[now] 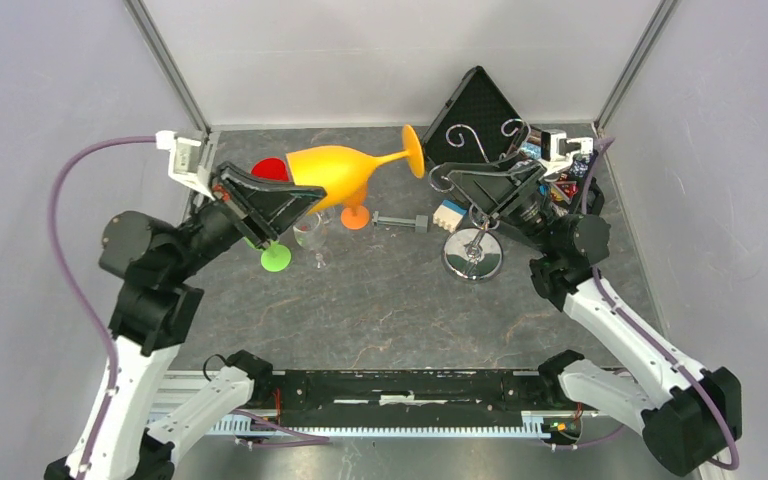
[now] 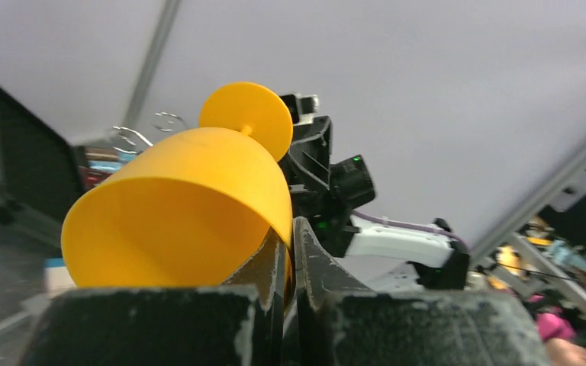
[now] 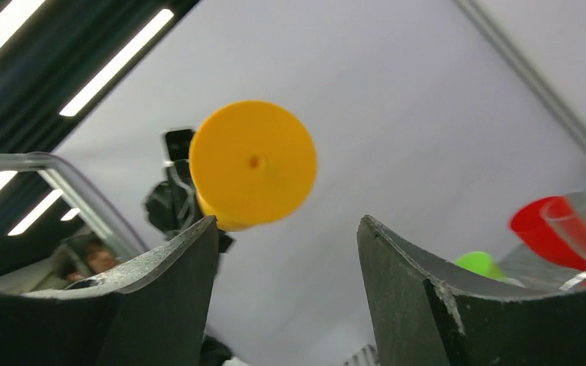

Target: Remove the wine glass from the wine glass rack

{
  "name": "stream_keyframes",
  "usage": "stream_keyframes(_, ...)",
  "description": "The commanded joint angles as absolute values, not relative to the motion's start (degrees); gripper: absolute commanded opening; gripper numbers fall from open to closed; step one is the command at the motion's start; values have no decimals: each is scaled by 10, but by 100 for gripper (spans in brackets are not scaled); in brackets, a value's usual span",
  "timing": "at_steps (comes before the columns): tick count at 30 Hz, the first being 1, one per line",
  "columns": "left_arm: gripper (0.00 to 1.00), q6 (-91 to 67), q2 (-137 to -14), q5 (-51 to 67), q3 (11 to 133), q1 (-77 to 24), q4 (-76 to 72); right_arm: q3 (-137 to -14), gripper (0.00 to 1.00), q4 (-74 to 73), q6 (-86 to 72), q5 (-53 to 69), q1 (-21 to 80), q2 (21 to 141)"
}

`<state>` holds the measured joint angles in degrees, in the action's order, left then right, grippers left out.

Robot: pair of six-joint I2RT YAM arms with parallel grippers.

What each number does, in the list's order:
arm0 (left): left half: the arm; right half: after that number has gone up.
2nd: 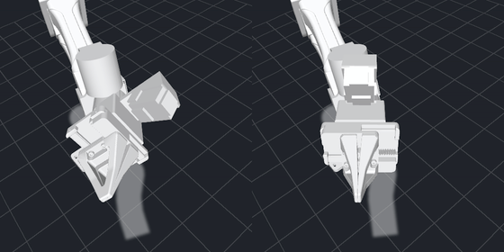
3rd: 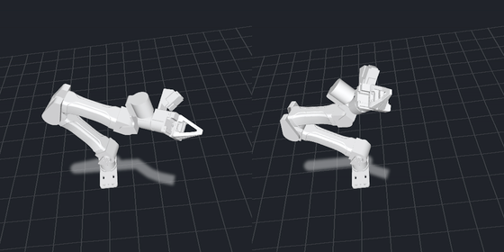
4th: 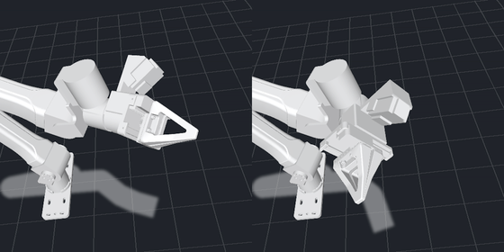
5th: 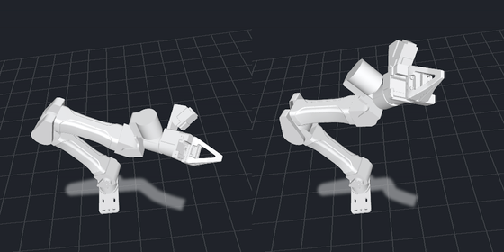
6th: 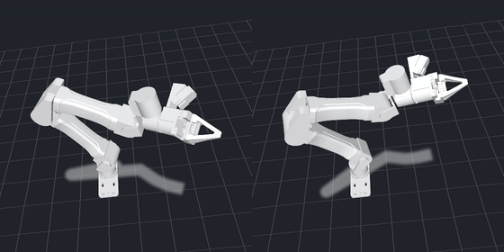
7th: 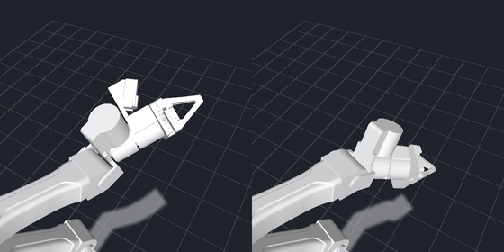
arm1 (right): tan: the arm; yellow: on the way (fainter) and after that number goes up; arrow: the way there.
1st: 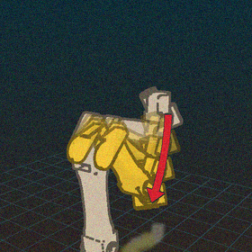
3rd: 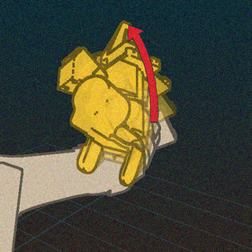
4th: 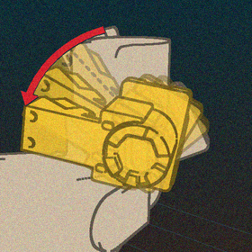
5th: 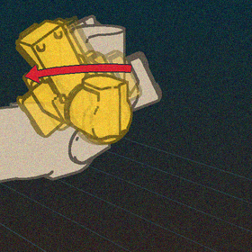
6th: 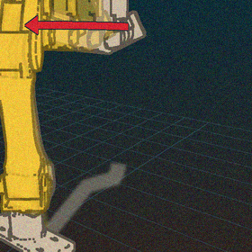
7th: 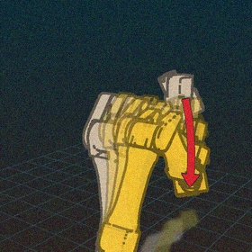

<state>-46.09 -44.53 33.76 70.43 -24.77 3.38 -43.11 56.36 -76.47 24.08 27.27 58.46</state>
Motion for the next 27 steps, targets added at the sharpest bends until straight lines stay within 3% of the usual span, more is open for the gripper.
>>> stream_keyframes(1, 2, -277, -447, 227, 789, -247, 251, -461, 72, 398, -595, 188, 273, 546)
stream_keyframes(6, 2, -209, -496, 214, 857, -247, 397, -467, 72, 286, -500, 119, 273, 503)
stream_keyframes(11, 2, -210, -540, 178, 849, -253, 440, -468, 74, 229, -451, 69, 273, 471)
stream_keyframes(27, 2, -193, -802, -131, 920, -411, 586, -477, 74, 160, -426, 27, 273, 454)
